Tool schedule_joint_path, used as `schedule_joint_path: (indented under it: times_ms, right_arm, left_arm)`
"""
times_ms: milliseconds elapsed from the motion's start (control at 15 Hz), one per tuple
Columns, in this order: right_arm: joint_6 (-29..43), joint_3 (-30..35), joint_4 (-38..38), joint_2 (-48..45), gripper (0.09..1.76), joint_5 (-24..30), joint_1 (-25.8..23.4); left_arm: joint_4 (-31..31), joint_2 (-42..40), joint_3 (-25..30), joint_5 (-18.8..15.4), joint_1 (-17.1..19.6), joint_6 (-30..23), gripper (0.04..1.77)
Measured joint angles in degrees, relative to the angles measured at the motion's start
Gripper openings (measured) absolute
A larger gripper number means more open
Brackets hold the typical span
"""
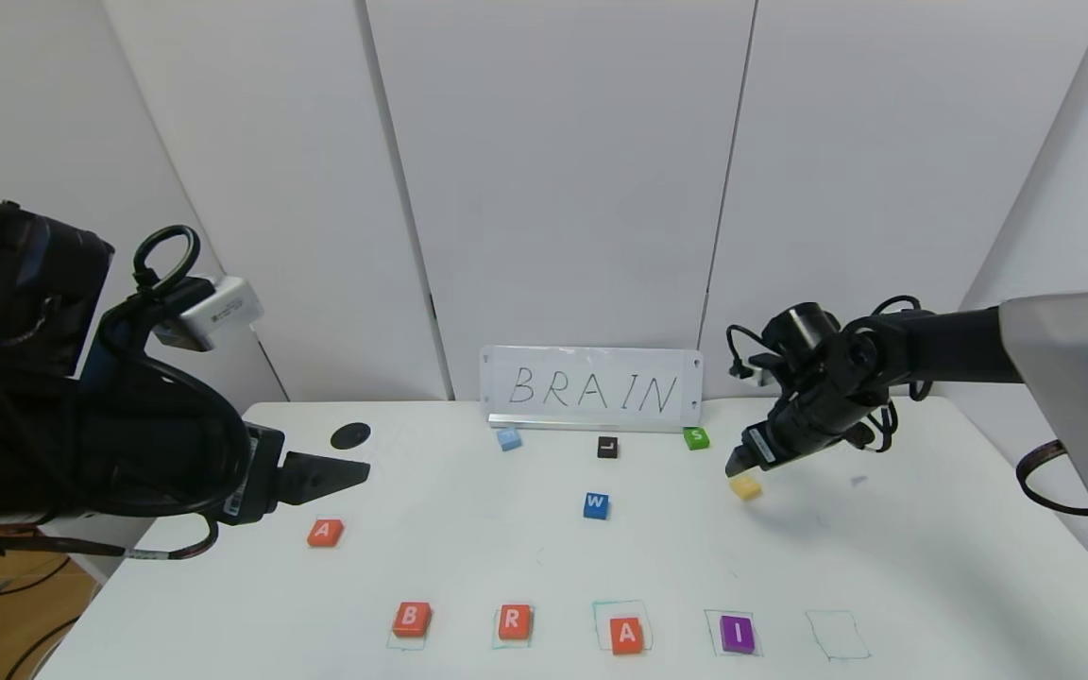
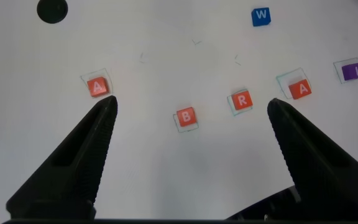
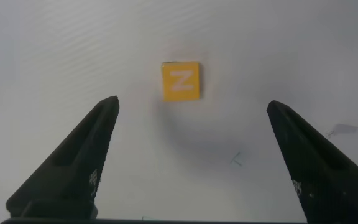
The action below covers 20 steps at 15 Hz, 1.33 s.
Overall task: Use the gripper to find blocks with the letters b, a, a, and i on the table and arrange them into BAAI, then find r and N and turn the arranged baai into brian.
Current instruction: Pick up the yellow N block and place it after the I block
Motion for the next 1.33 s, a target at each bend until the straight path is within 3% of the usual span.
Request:
schedule_joint_path:
  times_ms: [800, 1333]
  right_arm:
    - [6.7, 0.2, -2.7, 4.2, 1.71, -4.0, 2.7]
    - [7.0, 0.3, -4.5, 6.2, 1.71, -5.2, 3.2]
  left_arm:
    - [0.0, 0.7, 0.1, 0.1, 0.0, 0.3, 1.72]
    - [0.0, 1.0, 0.2, 0.1, 0.0, 0.3, 1.72]
